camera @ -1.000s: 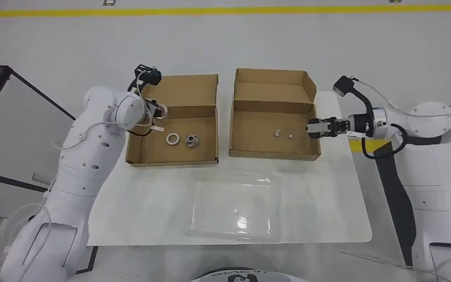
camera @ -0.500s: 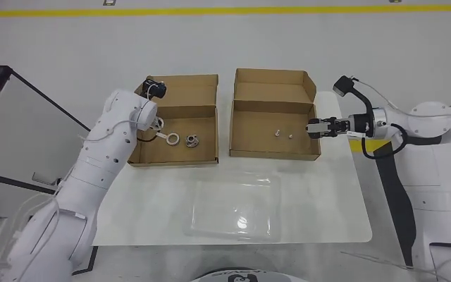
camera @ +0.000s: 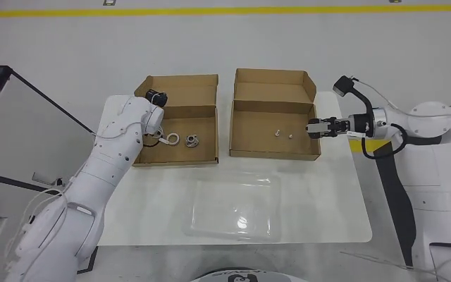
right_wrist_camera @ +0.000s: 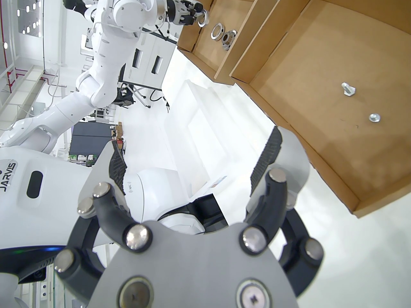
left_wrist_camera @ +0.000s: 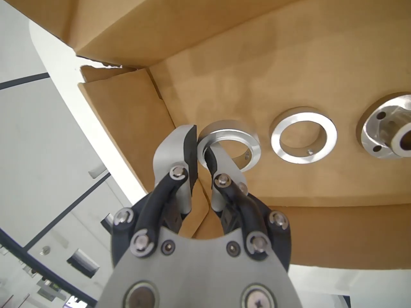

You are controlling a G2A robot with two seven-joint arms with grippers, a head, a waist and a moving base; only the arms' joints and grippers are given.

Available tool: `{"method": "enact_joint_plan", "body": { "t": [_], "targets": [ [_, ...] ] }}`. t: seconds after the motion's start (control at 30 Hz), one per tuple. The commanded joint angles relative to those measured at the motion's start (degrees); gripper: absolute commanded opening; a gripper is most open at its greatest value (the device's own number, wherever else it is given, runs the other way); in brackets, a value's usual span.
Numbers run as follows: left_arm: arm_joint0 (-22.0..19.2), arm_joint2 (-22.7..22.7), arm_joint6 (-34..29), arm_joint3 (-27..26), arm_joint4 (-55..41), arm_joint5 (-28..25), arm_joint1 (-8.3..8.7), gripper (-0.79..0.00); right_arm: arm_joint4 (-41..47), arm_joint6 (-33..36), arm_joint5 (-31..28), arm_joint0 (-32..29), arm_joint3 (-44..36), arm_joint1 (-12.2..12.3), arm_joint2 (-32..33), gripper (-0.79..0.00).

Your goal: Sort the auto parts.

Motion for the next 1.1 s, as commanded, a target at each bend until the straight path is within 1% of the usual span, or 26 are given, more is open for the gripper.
{"method": "enact_joint_plan", "body": {
  "t": [0.0, 0.37, 0.5, 0.57, 0.6, 0.63, 0.67, 0.7, 0.73, 0.77, 0.87, 0.93, 1.07],
  "targets": [
    [-0.3, 0.3, 0.3, 1.2, -0.1, -0.1, -0.33, -0.785, 0.0, 0.0, 0.0, 0.0, 0.0, 0.0, 0.0, 0.0],
    [-1.7, 1.7, 1.8, 6.5, 0.2, 0.1, -1.96, -0.785, 0.0, 0.0, 0.0, 0.0, 0.0, 0.0, 0.0, 0.0],
    [-2.2, 1.9, 2.2, 8.1, 0.2, 0.1, -2.44, -0.57, 0.0, 0.0, 0.0, 0.0, 0.0, 0.0, 0.0, 0.0],
    [-2.5, 1.9, 2.2, 8.6, 0.3, 0.1, -2.65, -0.505, 0.0, 0.0, 0.0, 0.0, 0.0, 0.0, 0.0, 0.0],
    [-2.7, 1.8, 2.1, 8.7, 0.1, 0.0, -2.73, -0.446, 0.0, 0.0, 0.0, 0.0, 0.0, 0.0, 0.0, 0.0],
    [-2.8, 1.6, 2.0, 8.8, 0.0, -0.1, -2.78, -0.406, 0.0, 0.0, 0.0, 0.0, 0.0, 0.0, 0.0, 0.0],
    [-2.9, 1.6, 1.9, 8.9, 0.0, -0.1, -2.83, -0.388, 0.0, 0.0, 0.0, 0.0, 0.0, 0.0, 0.0, 0.0],
    [-3.0, 1.4, 1.9, 9.0, 0.1, -0.1, -2.85, -0.296, 0.0, 0.0, 0.0, 0.0, 0.0, 0.0, 0.0, 0.0],
    [-3.1, 1.3, 2.0, 9.0, 0.1, 0.1, -2.86, -0.274, 0.0, 0.0, 0.0, 0.0, 0.0, 0.0, 0.0, 0.0],
    [-3.3, 0.6, 2.2, 8.7, -0.6, 0.4, -2.86, -0.234, 0.0, 0.0, 0.0, 0.0, 0.0, 0.0, 0.0, 0.0],
    [-3.7, -1.2, 1.2, 6.8, -1.2, 0.4, -2.5, 0.0, 0.0, 0.0, 0.0, 0.0, 0.0, 0.0, 0.0, 0.0],
    [-3.6, -2.6, 0.5, 5.0, -1.9, 0.2, -2.12, 0.0, 0.0, 0.0, 0.0, 0.0, 0.0, 0.0, 0.0, 0.0],
    [-1.9, -6.7, -2.2, -1.7, -3.2, -1.3, -0.79, 0.0, 0.0, 0.0, 0.0, 0.0, 0.0, 0.0, 0.0, 0.0]
  ]
}}
